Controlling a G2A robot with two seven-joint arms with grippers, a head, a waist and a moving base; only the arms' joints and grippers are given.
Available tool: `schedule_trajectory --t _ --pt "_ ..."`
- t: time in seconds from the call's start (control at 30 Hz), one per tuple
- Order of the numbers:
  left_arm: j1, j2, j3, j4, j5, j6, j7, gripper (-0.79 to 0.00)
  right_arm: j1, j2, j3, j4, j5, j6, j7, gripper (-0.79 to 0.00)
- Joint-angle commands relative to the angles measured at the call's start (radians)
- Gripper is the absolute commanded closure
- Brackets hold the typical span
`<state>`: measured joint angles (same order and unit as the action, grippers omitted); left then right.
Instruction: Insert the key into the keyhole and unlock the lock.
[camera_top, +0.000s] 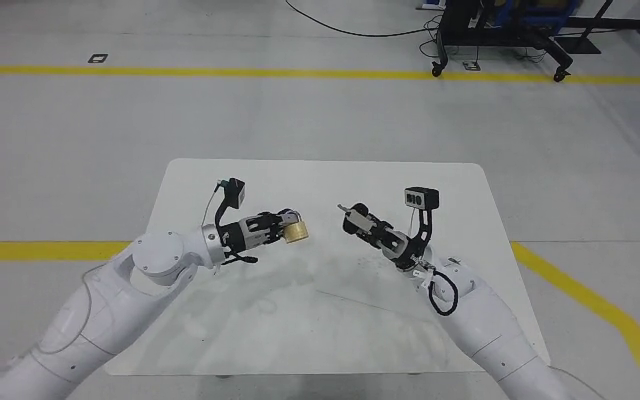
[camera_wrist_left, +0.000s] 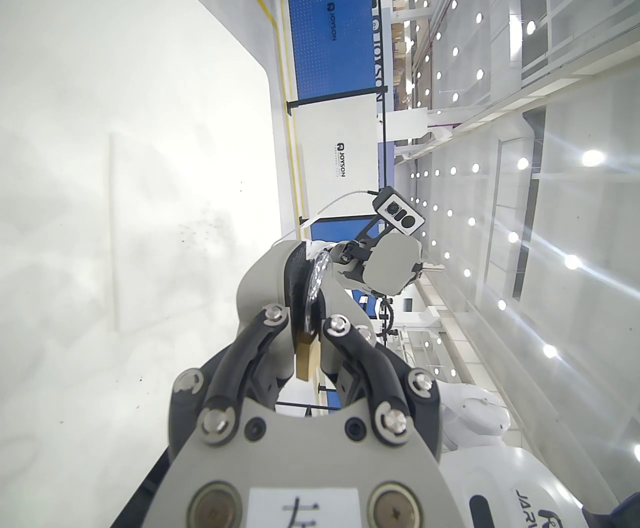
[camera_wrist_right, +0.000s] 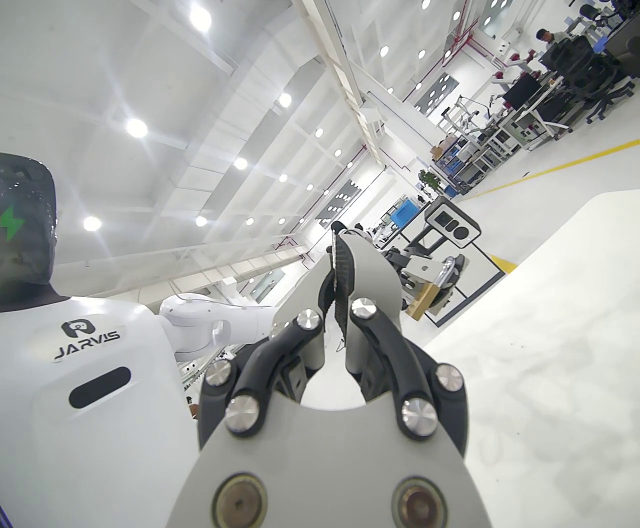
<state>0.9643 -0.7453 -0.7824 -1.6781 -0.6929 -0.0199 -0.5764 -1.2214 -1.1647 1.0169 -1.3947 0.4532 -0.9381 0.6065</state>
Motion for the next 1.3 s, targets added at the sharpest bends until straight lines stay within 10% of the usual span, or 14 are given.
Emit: schedule_trajectory --t 0.0,0.43,0.63,1.03,1.27 --pt "0.000 0.000 0.000 0.000 0.000 0.000 0.000 0.000 0.000 0.000 0.000 0.000 0.000 0.000 0.000 0.000" --pt "-0.011 -0.036 0.001 0.133 -0.395 0.505 -0.170 0.000 0.161 0.060 0.021 -0.209 -0.591 -0.074 0.202 0.000" --pt "-0.063 -0.064 0.020 0.139 -0.313 0.450 -0.154 0.000 0.191 0.138 0.008 -0.424 -0.895 -0.074 0.201 0.000" --pt "-0.026 -0.072 0.014 0.135 -0.293 0.356 -0.131 0.000 0.191 0.138 0.008 -0.427 -0.902 -0.070 0.202 0.000" --pt "-0.002 -0.097 0.008 0.196 -0.400 0.287 -0.230 0.000 0.270 0.160 -0.055 -0.583 -1.276 -0.074 0.201 0.000"
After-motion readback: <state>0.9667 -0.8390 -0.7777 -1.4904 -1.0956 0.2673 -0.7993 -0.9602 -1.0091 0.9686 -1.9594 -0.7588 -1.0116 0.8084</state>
